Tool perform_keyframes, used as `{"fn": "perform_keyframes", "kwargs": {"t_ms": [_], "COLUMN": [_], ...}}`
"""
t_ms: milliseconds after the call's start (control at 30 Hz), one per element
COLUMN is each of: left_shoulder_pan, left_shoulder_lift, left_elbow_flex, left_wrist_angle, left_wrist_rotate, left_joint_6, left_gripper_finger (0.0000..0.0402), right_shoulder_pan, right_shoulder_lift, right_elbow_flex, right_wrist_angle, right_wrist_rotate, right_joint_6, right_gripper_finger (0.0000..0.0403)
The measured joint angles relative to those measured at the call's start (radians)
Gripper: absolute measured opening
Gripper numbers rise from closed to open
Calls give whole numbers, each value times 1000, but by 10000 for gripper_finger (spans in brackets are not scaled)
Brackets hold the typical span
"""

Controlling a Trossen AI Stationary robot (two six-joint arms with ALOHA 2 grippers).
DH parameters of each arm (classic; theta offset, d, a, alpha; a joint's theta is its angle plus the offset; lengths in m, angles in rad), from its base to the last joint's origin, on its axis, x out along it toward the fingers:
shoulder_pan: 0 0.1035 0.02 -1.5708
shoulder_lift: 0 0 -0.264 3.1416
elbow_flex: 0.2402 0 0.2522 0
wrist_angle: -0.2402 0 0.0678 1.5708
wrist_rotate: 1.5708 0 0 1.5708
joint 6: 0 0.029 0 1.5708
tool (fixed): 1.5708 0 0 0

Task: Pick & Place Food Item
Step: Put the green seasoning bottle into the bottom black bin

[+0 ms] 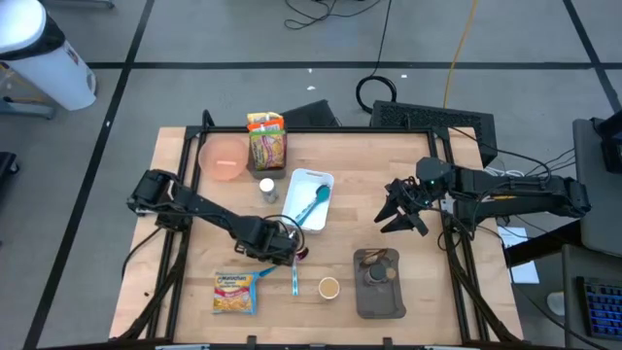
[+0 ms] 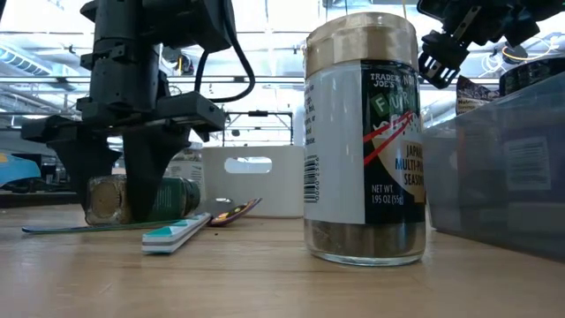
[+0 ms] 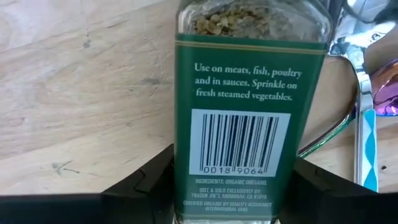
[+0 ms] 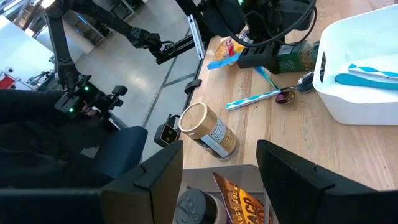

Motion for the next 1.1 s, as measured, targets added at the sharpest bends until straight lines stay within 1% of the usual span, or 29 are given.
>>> {"fn": "perform_keyframes", "kwargs": {"t_ms": [133, 233, 333, 400, 500, 600, 700, 733, 800, 867, 933, 1067, 1100], "left_shoulder_pan": [-10, -29, -56, -75, -99, -130, -152, -155, -148, -129, -99, -28, -10], "left_shoulder_lift": [-19, -68, -141, -204, -310, -408, -474, -484, -490, -487, -469, -433, -426], "left_elbow_flex": [-2, -2, -2, -2, -2, -2, -2, -1, 0, 0, 0, 2, 16], "left_wrist_angle": [-11, -29, -42, -44, -18, 74, 213, 264, 351, 408, 486, 630, 640], "left_wrist_rotate": [19, 23, -8, -48, -139, -302, -480, -522, -569, -582, -570, -484, -463], "left_joint_6": [18, 30, 29, 20, 2, 23, 114, 157, 236, 295, 353, 496, 528], "left_gripper_finger": [204, 204, 204, 204, 204, 204, 204, 204, 204, 204, 204, 204, 204], "right_shoulder_pan": [0, 0, 0, 0, 0, 0, 0, 0, -1, -2, -2, -2, -2], "right_shoulder_lift": [0, 0, 0, 0, 0, 0, 0, 2, 16, 38, 72, 173, 200], "right_elbow_flex": [0, 0, 0, 0, 0, 0, 0, 0, 7, 33, 81, 214, 246], "right_wrist_angle": [0, 1, 19, 54, 146, 305, 516, 583, 691, 711, 683, 557, 519], "right_wrist_rotate": [-2, -3, -3, -3, -3, -4, -4, -4, -5, -8, -31, -125, -151], "right_joint_6": [0, 0, 0, 0, 1, 53, 127, 155, 217, 258, 260, 208, 186], "right_gripper_finger": [196, 196, 196, 196, 196, 196, 196, 196, 196, 196, 196, 196, 196]}}
